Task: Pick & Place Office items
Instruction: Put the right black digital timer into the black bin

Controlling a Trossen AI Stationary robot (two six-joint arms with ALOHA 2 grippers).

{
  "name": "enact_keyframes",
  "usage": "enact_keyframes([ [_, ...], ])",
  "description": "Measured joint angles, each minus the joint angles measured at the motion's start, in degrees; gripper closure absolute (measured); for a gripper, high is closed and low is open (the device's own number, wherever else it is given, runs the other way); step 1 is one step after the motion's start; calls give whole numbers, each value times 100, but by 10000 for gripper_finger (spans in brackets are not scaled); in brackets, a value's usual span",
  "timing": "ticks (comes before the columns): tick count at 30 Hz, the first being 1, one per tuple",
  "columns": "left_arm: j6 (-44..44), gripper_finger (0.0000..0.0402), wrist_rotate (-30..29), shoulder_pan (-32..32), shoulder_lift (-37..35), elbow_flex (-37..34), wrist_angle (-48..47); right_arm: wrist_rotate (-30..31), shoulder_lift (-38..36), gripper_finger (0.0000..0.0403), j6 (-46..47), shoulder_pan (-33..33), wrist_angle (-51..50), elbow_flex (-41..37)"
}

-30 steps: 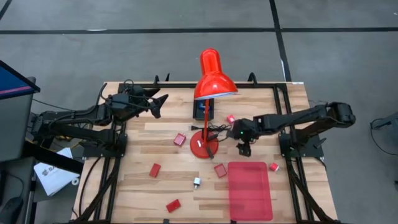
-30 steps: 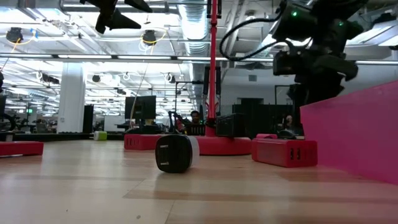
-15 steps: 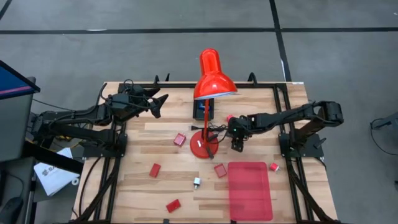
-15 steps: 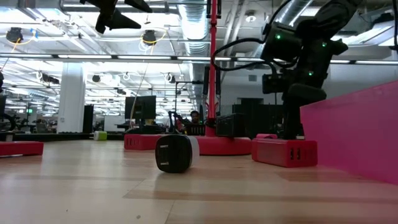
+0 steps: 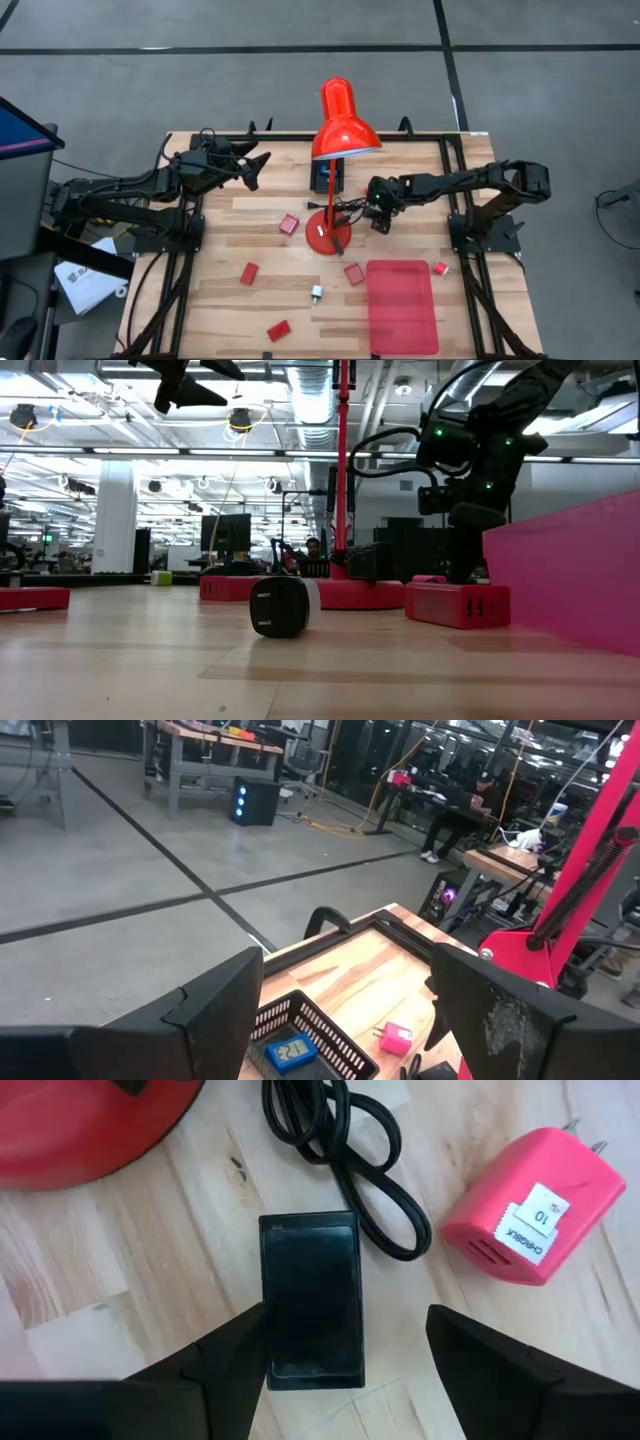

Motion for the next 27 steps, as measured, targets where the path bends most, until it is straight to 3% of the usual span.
enact_keyframes([
  [20, -37, 117, 67, 0, 0, 0, 24, -2, -4, 144, 199, 286, 205, -417],
  [27, -79, 117, 67, 0, 0, 0, 117, 0, -2, 199, 203, 286, 316, -426],
])
